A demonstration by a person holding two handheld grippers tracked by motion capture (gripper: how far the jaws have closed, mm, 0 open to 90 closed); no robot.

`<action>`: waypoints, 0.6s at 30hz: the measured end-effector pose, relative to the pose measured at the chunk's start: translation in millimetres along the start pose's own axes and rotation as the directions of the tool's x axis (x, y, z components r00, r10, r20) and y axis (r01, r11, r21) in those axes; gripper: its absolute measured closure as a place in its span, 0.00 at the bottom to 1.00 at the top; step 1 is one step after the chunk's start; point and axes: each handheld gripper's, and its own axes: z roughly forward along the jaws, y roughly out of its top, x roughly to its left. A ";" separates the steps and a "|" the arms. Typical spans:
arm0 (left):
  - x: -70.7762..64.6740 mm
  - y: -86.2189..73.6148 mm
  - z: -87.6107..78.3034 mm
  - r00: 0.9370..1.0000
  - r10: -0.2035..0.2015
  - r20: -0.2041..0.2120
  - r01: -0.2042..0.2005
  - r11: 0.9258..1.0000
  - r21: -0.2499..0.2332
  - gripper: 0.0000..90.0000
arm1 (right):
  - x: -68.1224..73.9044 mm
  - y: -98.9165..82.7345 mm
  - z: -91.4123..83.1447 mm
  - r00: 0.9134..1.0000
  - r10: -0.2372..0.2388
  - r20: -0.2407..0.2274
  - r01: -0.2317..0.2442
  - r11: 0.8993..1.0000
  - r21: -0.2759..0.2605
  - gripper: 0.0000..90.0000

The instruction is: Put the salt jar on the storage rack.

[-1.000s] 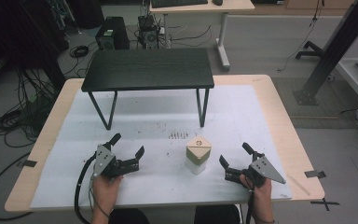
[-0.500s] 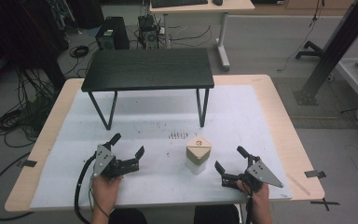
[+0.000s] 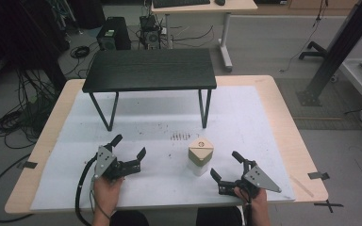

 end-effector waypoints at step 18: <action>0.1 0.0 0.1 1.000 -0.001 0.000 0.001 1.000 0.000 0.00 | 14.3 -1.3 6.3 0.999 0.009 -0.050 -0.009 1.000 -0.006 0.00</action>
